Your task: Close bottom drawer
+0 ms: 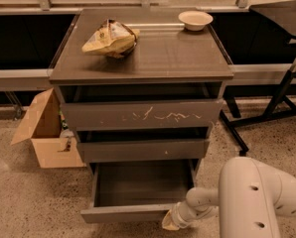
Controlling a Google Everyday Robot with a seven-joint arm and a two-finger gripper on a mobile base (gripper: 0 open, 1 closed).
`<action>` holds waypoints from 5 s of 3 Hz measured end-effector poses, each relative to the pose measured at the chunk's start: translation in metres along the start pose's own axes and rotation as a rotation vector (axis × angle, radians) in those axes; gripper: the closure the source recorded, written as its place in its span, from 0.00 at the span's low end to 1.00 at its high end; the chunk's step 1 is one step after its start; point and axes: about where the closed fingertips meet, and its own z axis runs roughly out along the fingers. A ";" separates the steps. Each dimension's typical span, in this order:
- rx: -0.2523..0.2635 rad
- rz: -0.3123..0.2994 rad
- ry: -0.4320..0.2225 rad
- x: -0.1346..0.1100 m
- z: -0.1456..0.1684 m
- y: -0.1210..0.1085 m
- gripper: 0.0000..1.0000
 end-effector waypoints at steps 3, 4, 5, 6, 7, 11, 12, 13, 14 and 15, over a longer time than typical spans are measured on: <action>0.049 -0.049 -0.043 0.012 -0.017 -0.018 0.00; 0.051 -0.054 -0.054 0.015 -0.021 -0.020 0.00; 0.044 -0.054 -0.064 0.020 -0.024 -0.026 0.00; 0.033 -0.070 -0.086 0.021 -0.029 -0.029 0.00; 0.031 -0.103 -0.115 0.016 -0.032 -0.031 0.13; 0.106 -0.114 -0.145 0.036 -0.079 -0.083 1.00; 0.116 -0.098 -0.148 0.046 -0.085 -0.101 1.00; 0.115 -0.069 -0.155 0.056 -0.087 -0.120 0.81; 0.115 -0.050 -0.161 0.062 -0.088 -0.135 0.58; 0.119 -0.044 -0.161 0.063 -0.093 -0.146 0.28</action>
Offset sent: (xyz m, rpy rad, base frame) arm 0.0232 -0.0255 0.0090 0.0391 -0.0920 0.0093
